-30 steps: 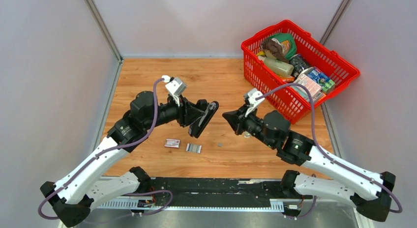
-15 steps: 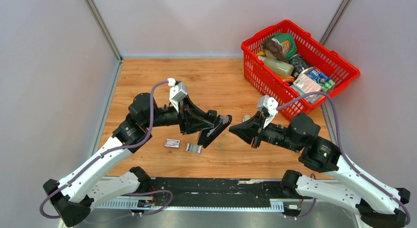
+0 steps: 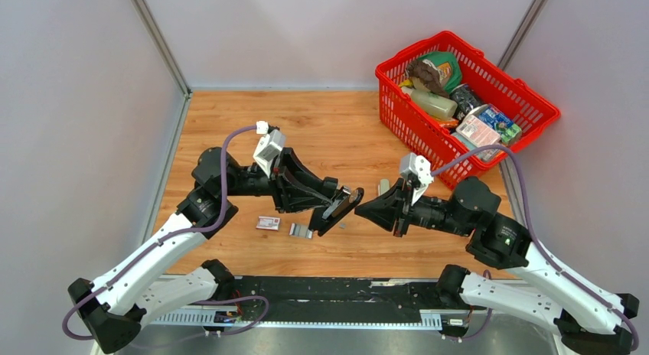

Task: Unload the staples from the stapler

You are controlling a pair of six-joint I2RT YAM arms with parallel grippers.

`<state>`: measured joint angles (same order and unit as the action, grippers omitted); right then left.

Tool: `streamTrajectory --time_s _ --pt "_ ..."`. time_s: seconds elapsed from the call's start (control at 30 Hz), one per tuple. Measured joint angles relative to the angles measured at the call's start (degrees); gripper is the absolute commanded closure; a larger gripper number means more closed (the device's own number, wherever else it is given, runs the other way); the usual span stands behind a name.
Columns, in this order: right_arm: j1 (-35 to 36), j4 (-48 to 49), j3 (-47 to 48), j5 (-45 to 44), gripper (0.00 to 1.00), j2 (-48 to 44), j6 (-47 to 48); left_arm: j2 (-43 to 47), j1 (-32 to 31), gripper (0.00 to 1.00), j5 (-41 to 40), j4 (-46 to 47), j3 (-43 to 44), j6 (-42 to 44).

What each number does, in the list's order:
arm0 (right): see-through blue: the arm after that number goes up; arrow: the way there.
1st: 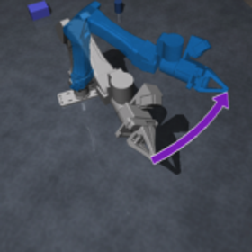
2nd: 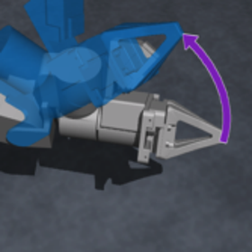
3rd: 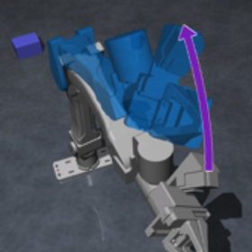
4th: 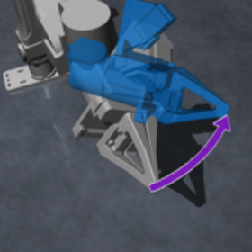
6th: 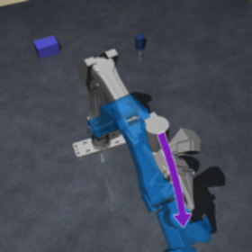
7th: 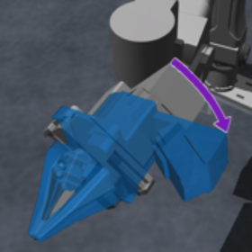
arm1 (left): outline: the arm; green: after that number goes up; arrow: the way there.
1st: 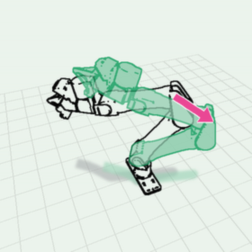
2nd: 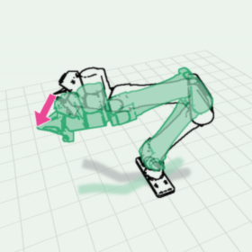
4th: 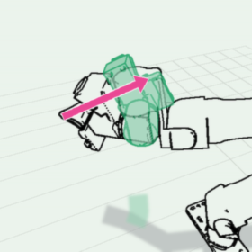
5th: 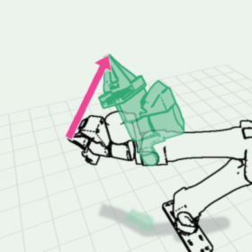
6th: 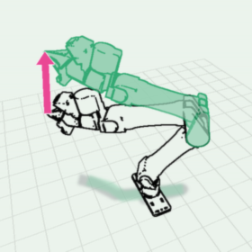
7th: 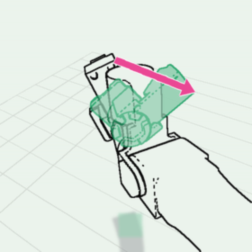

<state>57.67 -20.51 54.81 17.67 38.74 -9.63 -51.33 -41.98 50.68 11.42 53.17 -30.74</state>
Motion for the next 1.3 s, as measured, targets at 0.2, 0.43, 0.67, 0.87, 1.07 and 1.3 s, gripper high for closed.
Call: streamTrajectory --time_s 0.2,0.43,0.67,0.87,1.07,1.3 --pt "0.0 1.44 0.07 0.9 1.0 0.13 -0.85 -0.22 0.0 1.0 0.79 1.99 -0.37 -1.03" --pt "0.0 3.87 1.27 2.05 1.0 0.94 -2.19 -0.7 0.0 1.0 1.16 2.19 -1.57 -1.16" --pt "0.0 6.05 1.53 2.47 1.0 2.05 -2.93 -0.72 0.0 1.0 1.6 4.39 -1.9 -1.92" --pt "-0.07 9.03 1.53 4.2 1.0 4.5 -3.65 -1.29 0.24 1.0 2.45 7.41 -2.38 -3.06" --pt "-0.42 9.99 2.29 7.17 1.0 7.02 -4.09 -3.23 0.44 1.0 4.76 11.15 -2.8 -4.48" --pt "-0.37 9.94 3.19 11.98 1.0 10.54 -4.04 -6.64 -2.14 1.0 5.9 18.25 -2.56 -5.2"
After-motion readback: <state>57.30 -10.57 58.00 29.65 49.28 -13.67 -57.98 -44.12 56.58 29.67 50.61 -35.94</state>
